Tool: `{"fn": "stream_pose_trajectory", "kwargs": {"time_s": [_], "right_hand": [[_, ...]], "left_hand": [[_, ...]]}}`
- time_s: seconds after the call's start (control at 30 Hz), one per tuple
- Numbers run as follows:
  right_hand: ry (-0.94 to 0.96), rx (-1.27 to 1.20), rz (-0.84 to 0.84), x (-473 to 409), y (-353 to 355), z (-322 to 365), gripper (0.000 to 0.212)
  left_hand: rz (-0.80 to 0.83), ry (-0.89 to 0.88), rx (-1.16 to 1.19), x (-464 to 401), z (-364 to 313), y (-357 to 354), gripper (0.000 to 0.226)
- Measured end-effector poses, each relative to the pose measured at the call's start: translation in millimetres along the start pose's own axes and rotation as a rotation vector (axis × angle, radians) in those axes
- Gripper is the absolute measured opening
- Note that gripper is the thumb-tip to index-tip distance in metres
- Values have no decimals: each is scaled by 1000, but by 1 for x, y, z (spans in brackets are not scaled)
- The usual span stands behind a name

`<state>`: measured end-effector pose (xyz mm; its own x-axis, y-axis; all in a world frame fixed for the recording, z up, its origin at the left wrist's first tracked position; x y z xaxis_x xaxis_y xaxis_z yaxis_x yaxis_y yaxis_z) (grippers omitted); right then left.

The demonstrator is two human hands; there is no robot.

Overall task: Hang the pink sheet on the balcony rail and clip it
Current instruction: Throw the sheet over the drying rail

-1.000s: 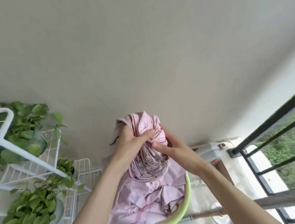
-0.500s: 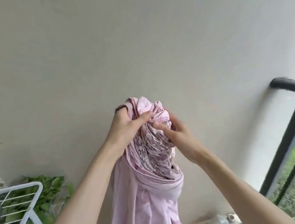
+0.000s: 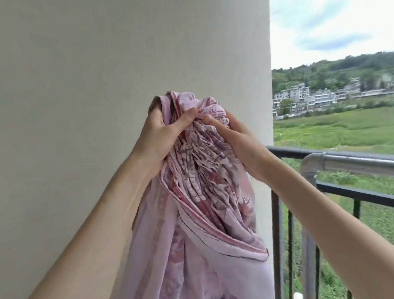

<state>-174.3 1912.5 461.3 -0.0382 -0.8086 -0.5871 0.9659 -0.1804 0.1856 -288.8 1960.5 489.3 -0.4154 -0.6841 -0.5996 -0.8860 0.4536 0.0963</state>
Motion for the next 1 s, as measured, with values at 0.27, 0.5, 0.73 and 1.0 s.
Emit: {"fn": "stream_pose_trajectory", "kwargs": {"time_s": [0.27,0.5,0.73,1.0], "right_hand": [[-93,279,-79,48,24,23,50],[-179,451,-223,89,68,41,67],[-340,538,-184,111,82,34,74],[-500,549,-113,110,98,9,95]], "left_hand": [[143,91,136,9,5,-39,41],[209,36,78,13,-4,-68,33],[272,82,157,20,3,-82,32],[235,121,208,9,19,-86,27]]}}
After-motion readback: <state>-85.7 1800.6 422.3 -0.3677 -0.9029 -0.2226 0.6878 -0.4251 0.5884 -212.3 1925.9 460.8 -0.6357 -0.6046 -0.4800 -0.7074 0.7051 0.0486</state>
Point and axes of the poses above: each hand's wrist, its own x-axis away from the middle knuckle, its own y-axis out of the back of the hand, z = x × y, the point moved 9 cm from there along -x, towards the middle knuckle, and after that the axes turned 3 degrees about z, right-handed, at the moved point
